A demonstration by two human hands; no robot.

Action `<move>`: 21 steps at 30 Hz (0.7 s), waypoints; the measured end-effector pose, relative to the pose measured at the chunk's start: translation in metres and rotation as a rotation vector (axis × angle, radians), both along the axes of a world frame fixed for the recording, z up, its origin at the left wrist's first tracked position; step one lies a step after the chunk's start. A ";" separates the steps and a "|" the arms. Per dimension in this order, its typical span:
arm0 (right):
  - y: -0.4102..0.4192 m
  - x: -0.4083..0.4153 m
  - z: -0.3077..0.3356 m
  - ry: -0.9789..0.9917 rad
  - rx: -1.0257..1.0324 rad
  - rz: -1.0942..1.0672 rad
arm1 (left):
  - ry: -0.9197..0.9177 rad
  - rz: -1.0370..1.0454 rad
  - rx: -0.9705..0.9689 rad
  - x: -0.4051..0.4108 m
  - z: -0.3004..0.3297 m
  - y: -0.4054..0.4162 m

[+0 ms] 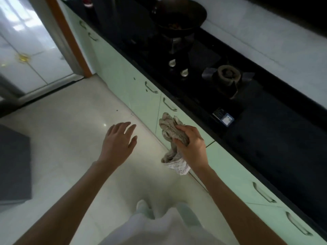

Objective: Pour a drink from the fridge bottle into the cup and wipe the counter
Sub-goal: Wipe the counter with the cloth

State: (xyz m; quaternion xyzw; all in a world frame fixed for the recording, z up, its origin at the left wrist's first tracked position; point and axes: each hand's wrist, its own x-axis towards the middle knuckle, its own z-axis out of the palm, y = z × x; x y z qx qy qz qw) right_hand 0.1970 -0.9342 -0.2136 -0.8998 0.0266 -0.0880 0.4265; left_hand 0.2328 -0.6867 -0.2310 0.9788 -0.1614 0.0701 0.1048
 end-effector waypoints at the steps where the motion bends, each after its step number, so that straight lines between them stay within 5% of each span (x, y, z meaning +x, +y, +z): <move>1: 0.008 0.008 0.002 -0.007 -0.020 0.013 | -0.018 0.013 -0.004 0.005 0.001 0.009; 12: 0.074 0.134 -0.010 -0.045 -0.226 0.169 | -0.032 0.209 0.028 0.073 -0.014 0.092; 21: 0.135 0.305 -0.006 -0.081 -0.218 0.229 | -0.019 0.326 0.014 0.230 0.005 0.138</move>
